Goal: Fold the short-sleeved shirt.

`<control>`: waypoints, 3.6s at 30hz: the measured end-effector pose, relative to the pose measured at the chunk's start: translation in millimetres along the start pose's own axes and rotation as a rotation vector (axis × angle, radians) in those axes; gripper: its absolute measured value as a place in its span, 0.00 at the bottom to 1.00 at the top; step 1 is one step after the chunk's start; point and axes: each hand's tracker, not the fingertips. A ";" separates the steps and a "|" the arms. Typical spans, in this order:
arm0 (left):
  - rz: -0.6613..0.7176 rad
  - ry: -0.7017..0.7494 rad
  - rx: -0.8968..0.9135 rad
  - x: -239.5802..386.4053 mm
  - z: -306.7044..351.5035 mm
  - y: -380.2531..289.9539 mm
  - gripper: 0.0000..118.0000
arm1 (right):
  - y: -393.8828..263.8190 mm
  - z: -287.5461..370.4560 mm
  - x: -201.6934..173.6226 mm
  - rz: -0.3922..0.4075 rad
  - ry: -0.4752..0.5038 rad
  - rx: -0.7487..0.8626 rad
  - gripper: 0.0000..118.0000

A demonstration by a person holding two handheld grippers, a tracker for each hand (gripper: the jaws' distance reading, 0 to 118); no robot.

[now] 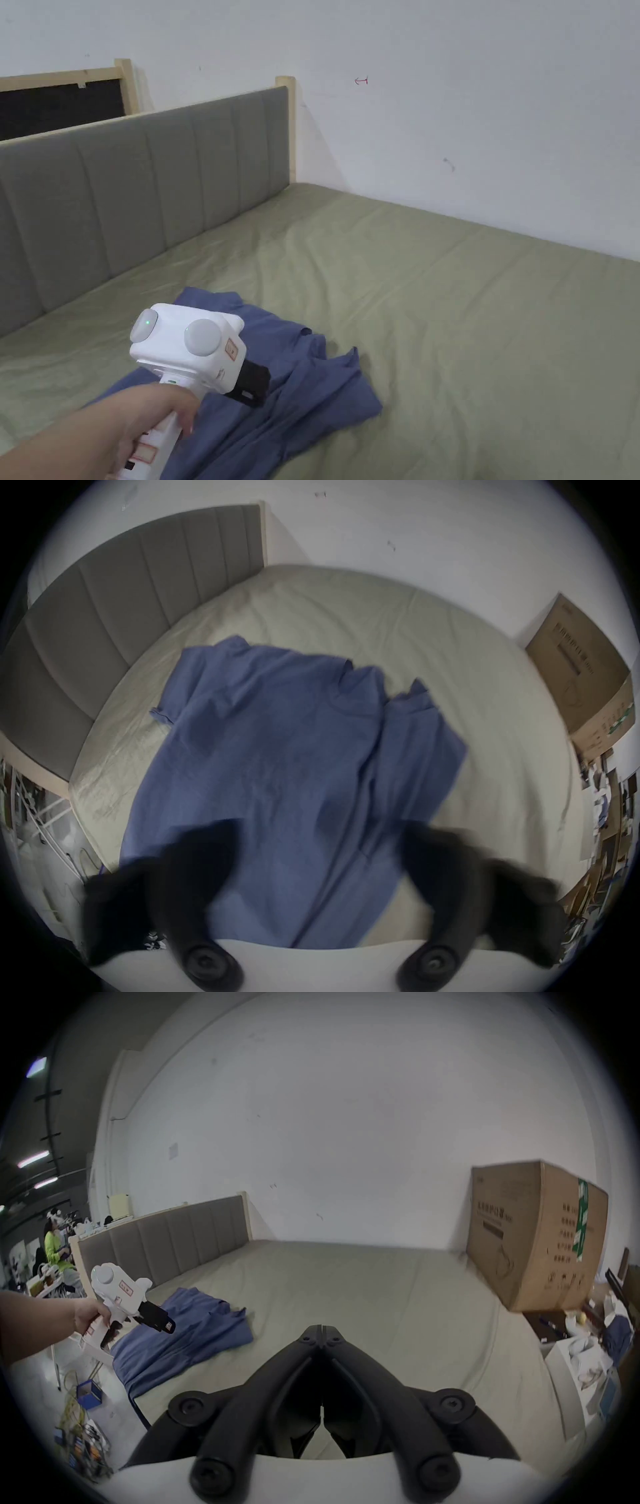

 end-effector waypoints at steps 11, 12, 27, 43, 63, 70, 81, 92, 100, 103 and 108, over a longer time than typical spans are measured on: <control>0.000 0.087 -0.092 6.3 -68.1 -2.8 0.38 | -22.6 -24.6 20.6 -0.021 -0.024 -0.097 0.00; -0.026 0.092 -0.089 11.3 -68.0 -5.8 0.31 | -24.5 -23.7 20.8 -0.022 -0.023 -0.101 0.00; -0.002 -0.034 0.477 35.6 213.2 18.0 0.01 | -2.4 35.7 47.0 -0.048 -0.022 -0.013 0.00; -0.556 -0.515 0.655 356.4 361.1 21.2 0.01 | 11.5 117.4 125.5 -0.173 -0.222 0.138 0.00; -0.492 -0.476 0.016 485.0 14.7 -46.1 0.98 | -46.7 99.4 187.6 -0.318 -0.256 -0.033 0.00; -0.465 -0.472 0.476 404.0 150.8 -65.7 0.90 | -22.7 110.2 171.5 -0.258 -0.243 0.038 0.00; -0.172 -0.302 0.930 298.0 224.7 -194.5 0.00 | -32.1 134.0 130.3 -0.132 -0.360 0.264 0.00; -0.094 -0.213 0.902 276.5 233.0 -182.7 0.00 | -29.5 141.0 123.1 -0.118 -0.371 0.255 0.00; -0.093 -0.328 0.100 261.4 115.3 -6.3 0.00 | -25.2 127.8 124.4 -0.093 -0.309 0.192 0.00; -0.064 -0.209 -0.019 260.3 46.0 16.6 0.00 | -30.3 118.3 125.6 -0.084 -0.291 0.159 0.00; 0.069 -0.292 -0.169 250.0 -32.5 23.5 0.98 | -43.3 96.4 129.5 -0.062 -0.274 0.089 0.00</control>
